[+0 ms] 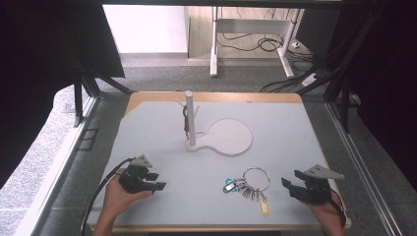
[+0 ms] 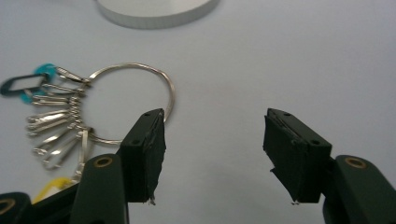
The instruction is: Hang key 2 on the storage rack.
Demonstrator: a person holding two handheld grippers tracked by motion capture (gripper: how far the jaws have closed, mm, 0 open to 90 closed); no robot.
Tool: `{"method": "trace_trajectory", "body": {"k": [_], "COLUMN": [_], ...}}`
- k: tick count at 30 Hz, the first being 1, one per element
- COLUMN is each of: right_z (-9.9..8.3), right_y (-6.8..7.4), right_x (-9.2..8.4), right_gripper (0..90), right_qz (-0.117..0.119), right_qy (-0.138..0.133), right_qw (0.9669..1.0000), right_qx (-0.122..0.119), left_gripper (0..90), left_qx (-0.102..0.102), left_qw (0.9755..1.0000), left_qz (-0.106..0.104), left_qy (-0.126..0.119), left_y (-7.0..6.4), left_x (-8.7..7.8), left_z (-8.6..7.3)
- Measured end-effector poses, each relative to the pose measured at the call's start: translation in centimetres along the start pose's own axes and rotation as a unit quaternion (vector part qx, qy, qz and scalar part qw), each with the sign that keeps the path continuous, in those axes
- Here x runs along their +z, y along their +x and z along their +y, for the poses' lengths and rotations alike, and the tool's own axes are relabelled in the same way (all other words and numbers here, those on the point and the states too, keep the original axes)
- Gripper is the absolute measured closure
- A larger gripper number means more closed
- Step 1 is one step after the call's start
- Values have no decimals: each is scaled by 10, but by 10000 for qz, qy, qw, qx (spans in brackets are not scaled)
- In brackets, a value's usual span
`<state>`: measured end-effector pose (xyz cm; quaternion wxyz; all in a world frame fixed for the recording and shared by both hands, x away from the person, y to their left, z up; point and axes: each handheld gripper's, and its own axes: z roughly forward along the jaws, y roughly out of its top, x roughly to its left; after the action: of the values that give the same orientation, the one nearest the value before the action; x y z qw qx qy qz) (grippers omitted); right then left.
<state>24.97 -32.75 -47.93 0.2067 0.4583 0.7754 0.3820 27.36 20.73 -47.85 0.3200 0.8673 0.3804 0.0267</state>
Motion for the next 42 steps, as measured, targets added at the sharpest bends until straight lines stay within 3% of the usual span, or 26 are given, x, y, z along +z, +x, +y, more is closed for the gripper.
{"method": "trace_trajectory", "body": {"k": [3,8,14,18,25,29,42], "right_z": [7,28,56,69,79,80,87], "right_y": [7,24,37,42,43,38,32], "right_x": [2,9,17,26,47,58,90], "right_gripper": [422,437,444,468,535,584,636], "right_qz": [217,313,398,383,345,265,275], "right_qy": [67,548,995,1319,1924,2229,2818], "right_qw": [9997,9968,9903,9867,9760,9697,9520], "right_qx": [-32,-496,-883,-867,-960,-969,-1159], "left_gripper": [500,497,489,486,483,481,478], "left_qx": [-43,-54,-27,-2,78,26,61], "left_qw": [9999,9998,9997,9997,9998,9998,9997], "left_qz": [-28,-72,-94,-131,-137,-148,-222], "left_qy": [-116,-173,-217,-228,-107,-98,-16], "left_y": [1,1,2,2,-2,-3,-2], "left_x": [-7,-11,-17,-19,-17,-14,-10], "left_z": [-1,-4,-6,-8,-8,-8,-10]}}
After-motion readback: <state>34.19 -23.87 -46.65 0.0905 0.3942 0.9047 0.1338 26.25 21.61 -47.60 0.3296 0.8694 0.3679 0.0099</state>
